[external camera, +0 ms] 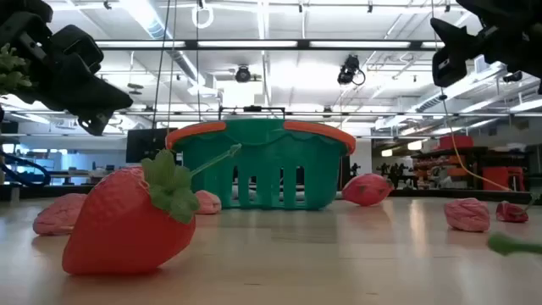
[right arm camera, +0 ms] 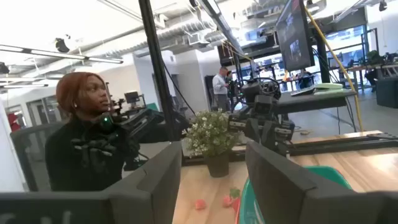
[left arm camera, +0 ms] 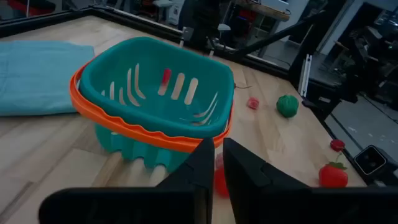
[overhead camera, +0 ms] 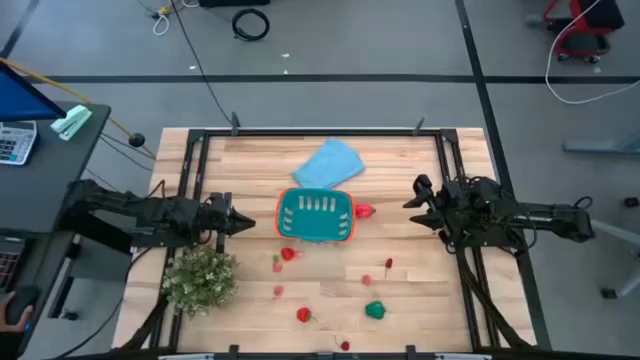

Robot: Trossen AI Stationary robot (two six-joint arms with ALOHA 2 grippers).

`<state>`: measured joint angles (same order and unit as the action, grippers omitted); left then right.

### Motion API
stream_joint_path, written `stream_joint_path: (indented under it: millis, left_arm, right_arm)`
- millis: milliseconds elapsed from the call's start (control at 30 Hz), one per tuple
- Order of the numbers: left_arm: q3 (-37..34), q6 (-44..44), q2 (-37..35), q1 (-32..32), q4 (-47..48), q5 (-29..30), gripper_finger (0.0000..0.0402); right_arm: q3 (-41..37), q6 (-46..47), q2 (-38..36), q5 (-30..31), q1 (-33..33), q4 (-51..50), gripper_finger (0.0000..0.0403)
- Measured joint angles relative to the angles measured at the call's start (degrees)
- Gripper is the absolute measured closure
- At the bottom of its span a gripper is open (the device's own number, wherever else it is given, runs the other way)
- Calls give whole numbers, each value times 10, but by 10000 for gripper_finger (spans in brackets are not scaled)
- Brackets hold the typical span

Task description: Pick and placing Produce into tupperware

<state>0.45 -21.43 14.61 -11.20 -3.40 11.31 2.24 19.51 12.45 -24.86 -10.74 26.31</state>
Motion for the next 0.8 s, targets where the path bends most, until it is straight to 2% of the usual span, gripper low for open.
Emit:
stream_joint_path:
  millis: [333,800]
  left_arm:
    - [0,0,0,0,0,0,372]
    - [0,0,0,0,0,0,364]
  right_arm:
    - [0,0,0,0,0,0,215]
    - [0,0,0,0,0,0,215]
